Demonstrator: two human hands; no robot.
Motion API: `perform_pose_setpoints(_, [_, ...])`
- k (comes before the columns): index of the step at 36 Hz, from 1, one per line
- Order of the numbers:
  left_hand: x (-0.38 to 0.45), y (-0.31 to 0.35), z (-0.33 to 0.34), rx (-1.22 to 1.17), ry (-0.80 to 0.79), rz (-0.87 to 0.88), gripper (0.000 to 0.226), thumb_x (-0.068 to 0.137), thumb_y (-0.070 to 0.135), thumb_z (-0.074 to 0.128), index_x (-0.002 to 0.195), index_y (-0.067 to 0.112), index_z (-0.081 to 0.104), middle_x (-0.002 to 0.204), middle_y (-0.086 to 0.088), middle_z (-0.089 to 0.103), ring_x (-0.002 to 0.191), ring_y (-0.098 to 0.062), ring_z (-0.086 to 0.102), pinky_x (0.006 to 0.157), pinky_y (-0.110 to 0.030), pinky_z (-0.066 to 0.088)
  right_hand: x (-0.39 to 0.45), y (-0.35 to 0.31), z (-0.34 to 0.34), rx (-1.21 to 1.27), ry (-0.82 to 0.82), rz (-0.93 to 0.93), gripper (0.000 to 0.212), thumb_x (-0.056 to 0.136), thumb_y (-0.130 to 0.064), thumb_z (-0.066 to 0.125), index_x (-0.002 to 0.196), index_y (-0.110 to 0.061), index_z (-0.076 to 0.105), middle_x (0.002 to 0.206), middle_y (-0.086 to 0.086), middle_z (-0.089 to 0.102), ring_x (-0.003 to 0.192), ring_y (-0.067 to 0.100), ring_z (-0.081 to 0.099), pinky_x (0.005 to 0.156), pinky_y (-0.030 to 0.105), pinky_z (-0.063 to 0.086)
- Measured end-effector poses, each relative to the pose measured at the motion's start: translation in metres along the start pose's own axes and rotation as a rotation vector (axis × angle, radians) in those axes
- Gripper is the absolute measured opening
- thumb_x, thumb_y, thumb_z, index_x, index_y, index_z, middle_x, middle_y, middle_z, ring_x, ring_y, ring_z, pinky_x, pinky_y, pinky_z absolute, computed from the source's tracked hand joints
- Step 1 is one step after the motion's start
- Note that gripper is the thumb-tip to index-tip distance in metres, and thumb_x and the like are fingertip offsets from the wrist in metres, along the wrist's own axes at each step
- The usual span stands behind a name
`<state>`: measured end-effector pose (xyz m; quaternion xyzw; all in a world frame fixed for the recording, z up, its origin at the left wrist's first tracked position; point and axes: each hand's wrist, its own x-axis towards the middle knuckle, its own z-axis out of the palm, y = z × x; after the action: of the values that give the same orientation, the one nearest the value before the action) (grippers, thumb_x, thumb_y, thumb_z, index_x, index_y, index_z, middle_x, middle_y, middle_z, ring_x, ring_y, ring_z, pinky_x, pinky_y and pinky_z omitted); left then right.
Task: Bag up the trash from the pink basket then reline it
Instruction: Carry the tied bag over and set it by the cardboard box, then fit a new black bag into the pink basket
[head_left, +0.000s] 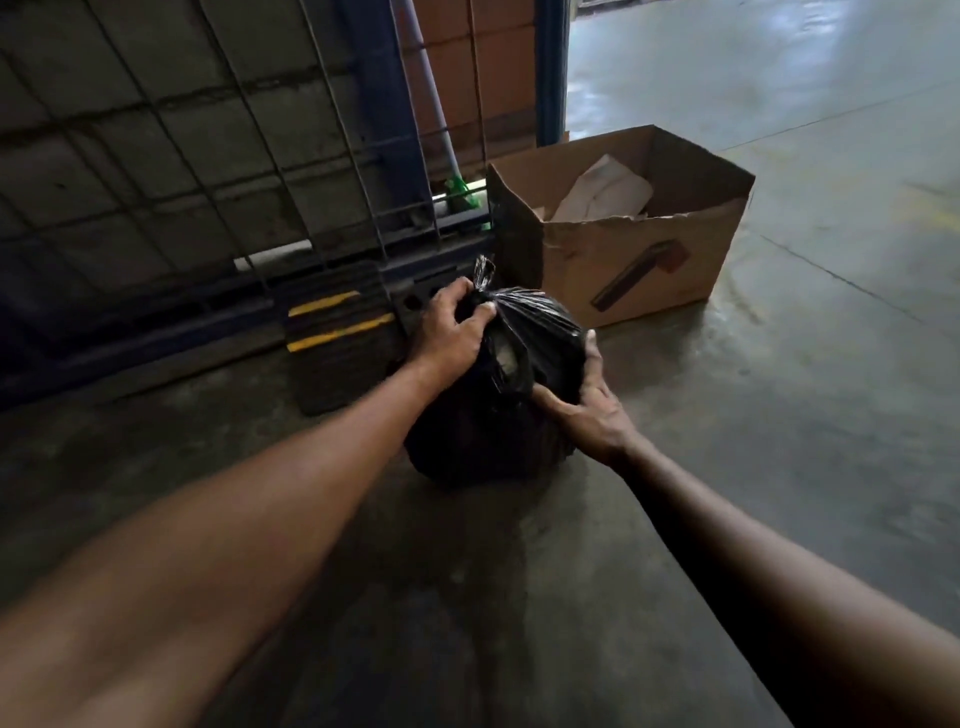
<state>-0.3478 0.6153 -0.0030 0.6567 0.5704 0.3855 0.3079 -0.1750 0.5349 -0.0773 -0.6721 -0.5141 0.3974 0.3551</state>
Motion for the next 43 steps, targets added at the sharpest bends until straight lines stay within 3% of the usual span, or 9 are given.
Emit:
perform_pose_setpoints(7, [0.04, -0.047, 0.019, 0.465, 0.104, -0.155, 0.052, 0.091, 0.053, 0.058, 0.135, 0.026, 0.054, 0.15, -0.007, 0.039, 0.139, -0.034, 0.04, 0.118, -0.052, 0.031, 0.075, 0.014, 0.033, -0.224, -0.01, -0.053, 0.085, 0.089, -0.067, 0.054, 0.155, -0.056, 0.003, 0.166, 0.012, 0.024, 0.146, 0.036, 0.04, 0.117, 0.046, 0.038])
perform_pose_setpoints(11, [0.03, -0.084, 0.028, 0.477, -0.291, -0.325, 0.086, 0.092, 0.064, 0.053, 0.16, 0.022, 0.022, 0.169, -0.009, 0.017, 0.154, -0.033, 0.024, 0.123, -0.046, 0.025, 0.1, 0.036, 0.057, -0.334, -0.233, 0.01, 0.078, 0.093, -0.066, 0.048, 0.159, -0.049, 0.01, 0.168, 0.013, 0.024, 0.151, 0.032, 0.032, 0.121, 0.044, 0.032])
perform_pose_setpoints(14, [0.03, -0.101, 0.025, 0.441, -0.373, -0.347, 0.093, 0.092, 0.064, 0.055, 0.163, 0.021, 0.012, 0.173, -0.007, 0.008, 0.158, -0.029, 0.015, 0.126, -0.044, 0.019, 0.104, 0.044, 0.066, -0.354, -0.253, 0.023, 0.079, 0.093, -0.066, 0.047, 0.158, -0.05, 0.007, 0.168, 0.012, 0.024, 0.152, 0.031, 0.029, 0.121, 0.046, 0.031])
perform_pose_setpoints(19, [0.026, -0.098, 0.021, 0.462, -0.15, -0.286, 0.092, 0.089, 0.057, 0.064, 0.16, 0.023, 0.017, 0.167, -0.008, 0.024, 0.151, -0.033, 0.03, 0.121, -0.049, 0.032, 0.09, 0.035, 0.051, -0.359, -0.224, -0.014, 0.078, 0.094, -0.062, 0.051, 0.159, -0.047, 0.011, 0.165, 0.013, 0.03, 0.151, 0.029, 0.033, 0.12, 0.042, 0.034])
perform_pose_setpoints(25, [0.011, -0.07, -0.004, 0.404, 0.137, -0.17, 0.074, 0.084, 0.044, 0.074, 0.144, 0.023, 0.036, 0.143, -0.012, 0.038, 0.13, -0.035, 0.049, 0.107, -0.05, 0.046, 0.048, 0.011, 0.007, -0.307, -0.081, -0.042, 0.065, 0.092, -0.051, 0.061, 0.15, -0.031, 0.042, 0.135, 0.008, 0.065, 0.128, 0.027, 0.059, 0.104, 0.034, 0.047])
perform_pose_setpoints(29, [-0.017, -0.042, -0.022, 0.389, 0.082, -0.037, 0.064, 0.083, 0.042, 0.073, 0.136, 0.024, 0.044, 0.134, -0.011, 0.044, 0.125, -0.032, 0.052, 0.104, -0.047, 0.048, -0.003, -0.013, -0.028, -0.308, -0.04, -0.058, 0.039, 0.094, -0.045, 0.062, 0.129, -0.027, 0.065, 0.106, -0.002, 0.072, 0.107, 0.02, 0.067, 0.087, 0.026, 0.047])
perform_pose_setpoints(33, [-0.059, -0.012, -0.032, 0.358, -0.002, 0.085, 0.056, 0.082, 0.038, 0.073, 0.131, 0.024, 0.051, 0.126, -0.009, 0.052, 0.121, -0.03, 0.054, 0.104, -0.046, 0.048, -0.068, -0.032, -0.058, -0.307, -0.036, -0.074, 0.025, 0.094, -0.043, 0.063, 0.111, -0.028, 0.073, 0.097, -0.002, 0.077, 0.092, 0.016, 0.072, 0.09, 0.039, 0.058])
perform_pose_setpoints(39, [-0.15, 0.047, -0.03, 0.231, -0.219, 0.262, 0.041, 0.083, 0.036, 0.07, 0.122, 0.028, 0.058, 0.114, -0.003, 0.055, 0.112, -0.024, 0.057, 0.097, -0.044, 0.052, -0.209, -0.058, -0.114, -0.331, -0.046, -0.012, 0.021, 0.097, -0.032, 0.065, 0.11, -0.017, 0.074, 0.094, 0.005, 0.078, 0.083, 0.02, 0.077, 0.08, 0.037, 0.064])
perform_pose_setpoints(43, [-0.211, 0.082, -0.01, 0.195, -0.354, 0.399, 0.033, 0.084, 0.035, 0.07, 0.116, 0.028, 0.064, 0.109, 0.002, 0.056, 0.11, -0.023, 0.058, 0.096, -0.043, 0.052, -0.313, -0.068, -0.159, -0.375, 0.049, 0.045, 0.021, 0.097, -0.029, 0.066, 0.111, -0.016, 0.074, 0.093, 0.005, 0.078, 0.077, 0.018, 0.076, 0.068, 0.023, 0.058])
